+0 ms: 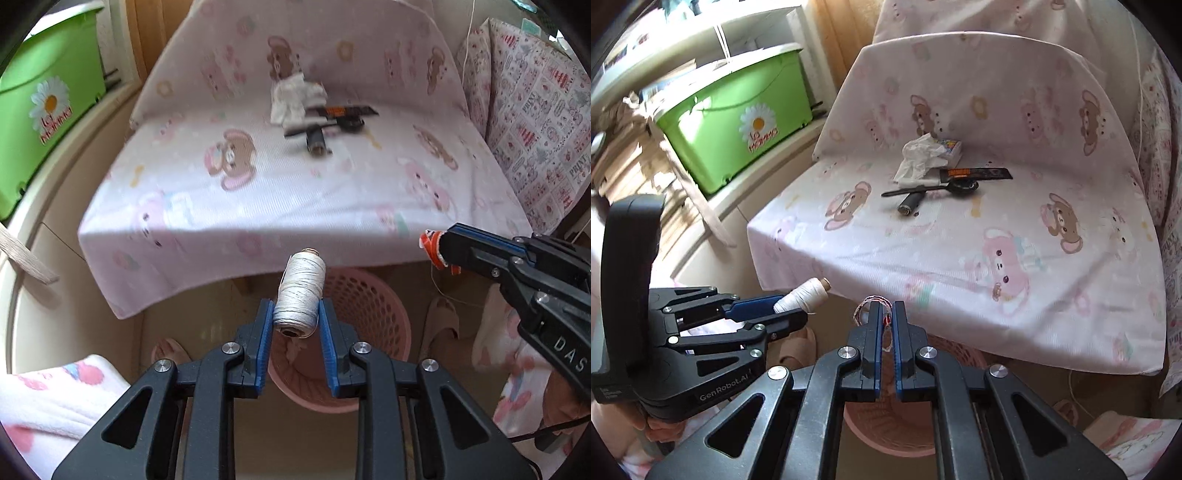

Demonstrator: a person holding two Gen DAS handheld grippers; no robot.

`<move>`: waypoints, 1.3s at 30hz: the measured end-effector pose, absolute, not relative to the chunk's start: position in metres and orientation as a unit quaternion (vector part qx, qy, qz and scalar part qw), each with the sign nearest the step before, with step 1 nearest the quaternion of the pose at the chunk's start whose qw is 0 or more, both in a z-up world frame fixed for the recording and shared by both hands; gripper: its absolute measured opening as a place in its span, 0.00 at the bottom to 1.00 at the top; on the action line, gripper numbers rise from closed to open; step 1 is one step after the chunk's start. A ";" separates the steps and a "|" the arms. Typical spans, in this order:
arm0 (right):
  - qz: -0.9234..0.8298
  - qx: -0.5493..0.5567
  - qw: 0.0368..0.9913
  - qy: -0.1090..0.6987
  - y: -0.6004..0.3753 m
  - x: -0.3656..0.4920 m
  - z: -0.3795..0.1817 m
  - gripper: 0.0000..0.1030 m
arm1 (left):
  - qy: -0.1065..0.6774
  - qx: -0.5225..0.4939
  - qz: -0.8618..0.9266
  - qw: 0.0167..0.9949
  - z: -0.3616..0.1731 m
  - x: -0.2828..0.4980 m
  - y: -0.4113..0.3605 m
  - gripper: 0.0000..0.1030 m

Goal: Collect trash
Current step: 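Carry the spool and wrapper ball down over the pink wastebasket with both tools, then open both tools to drop the spool and wrapper into the basket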

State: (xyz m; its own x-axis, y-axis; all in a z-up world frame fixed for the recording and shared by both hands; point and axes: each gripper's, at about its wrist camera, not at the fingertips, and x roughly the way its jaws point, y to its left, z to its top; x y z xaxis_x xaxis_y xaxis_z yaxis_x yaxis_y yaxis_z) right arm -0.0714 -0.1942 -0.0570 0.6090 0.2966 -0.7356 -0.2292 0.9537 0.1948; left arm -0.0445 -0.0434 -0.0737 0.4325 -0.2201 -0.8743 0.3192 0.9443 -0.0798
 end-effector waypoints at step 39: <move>0.065 0.029 0.804 0.590 -0.193 -0.051 -0.193 0.06 | 0.663 0.105 -0.093 0.735 -0.211 -0.010 -0.073 0.23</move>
State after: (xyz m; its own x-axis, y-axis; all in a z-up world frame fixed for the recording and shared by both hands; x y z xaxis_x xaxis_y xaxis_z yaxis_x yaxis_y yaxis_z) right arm -0.0510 -0.1926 -0.1931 0.2947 0.1390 -0.9454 -0.0709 0.9898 0.1235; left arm -0.0105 -0.0725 -0.2105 0.1035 0.0021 -0.9946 0.2761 0.9606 0.0307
